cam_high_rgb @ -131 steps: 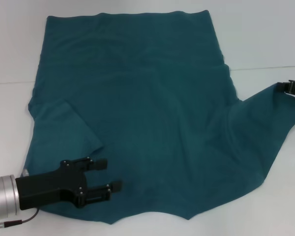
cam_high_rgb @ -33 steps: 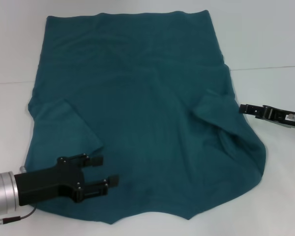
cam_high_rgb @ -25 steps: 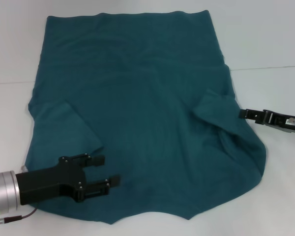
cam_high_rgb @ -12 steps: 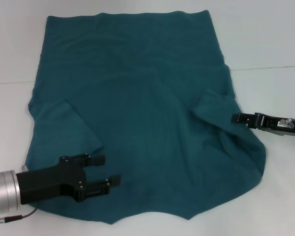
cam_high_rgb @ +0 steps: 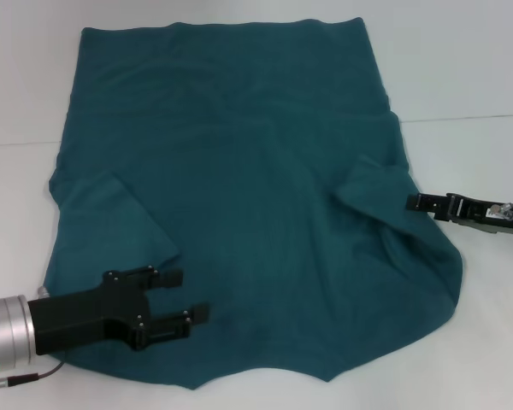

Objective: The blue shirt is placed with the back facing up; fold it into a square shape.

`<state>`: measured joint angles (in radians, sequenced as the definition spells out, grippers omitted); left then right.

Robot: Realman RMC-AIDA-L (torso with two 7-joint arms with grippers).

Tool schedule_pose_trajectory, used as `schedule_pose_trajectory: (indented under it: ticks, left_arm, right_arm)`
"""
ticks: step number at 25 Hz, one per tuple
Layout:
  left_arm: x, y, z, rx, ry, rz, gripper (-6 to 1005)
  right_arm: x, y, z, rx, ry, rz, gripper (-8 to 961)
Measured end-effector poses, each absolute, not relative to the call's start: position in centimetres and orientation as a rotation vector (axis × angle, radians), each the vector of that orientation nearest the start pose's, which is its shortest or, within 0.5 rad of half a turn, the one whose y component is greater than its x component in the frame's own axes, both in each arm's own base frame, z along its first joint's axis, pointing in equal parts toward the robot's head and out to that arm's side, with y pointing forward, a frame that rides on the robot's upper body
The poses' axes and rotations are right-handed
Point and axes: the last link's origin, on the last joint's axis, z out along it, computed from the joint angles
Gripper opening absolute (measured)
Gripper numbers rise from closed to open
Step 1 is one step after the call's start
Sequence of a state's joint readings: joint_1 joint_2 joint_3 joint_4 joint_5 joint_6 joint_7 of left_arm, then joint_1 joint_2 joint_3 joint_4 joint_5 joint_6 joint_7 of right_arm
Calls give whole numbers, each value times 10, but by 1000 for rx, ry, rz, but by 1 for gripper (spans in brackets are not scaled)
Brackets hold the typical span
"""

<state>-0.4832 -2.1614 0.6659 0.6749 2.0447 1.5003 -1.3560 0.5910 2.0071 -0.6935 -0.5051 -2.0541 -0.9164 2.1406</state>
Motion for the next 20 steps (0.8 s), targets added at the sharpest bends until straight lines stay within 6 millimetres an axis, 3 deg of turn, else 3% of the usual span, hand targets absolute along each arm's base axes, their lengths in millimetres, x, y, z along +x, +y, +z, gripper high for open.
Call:
schedule_pose_trajectory:
  ticks: [7,20]
  left_arm:
    - [-267,314,-29,-2694,-690,-692,753]
    - [-268,314,-29,-2692,-691,-693,753]
  right_arm:
    - [333,392,16,-1877,1585,529,714]
    - [332,388,17,-1889,1584,567,621]
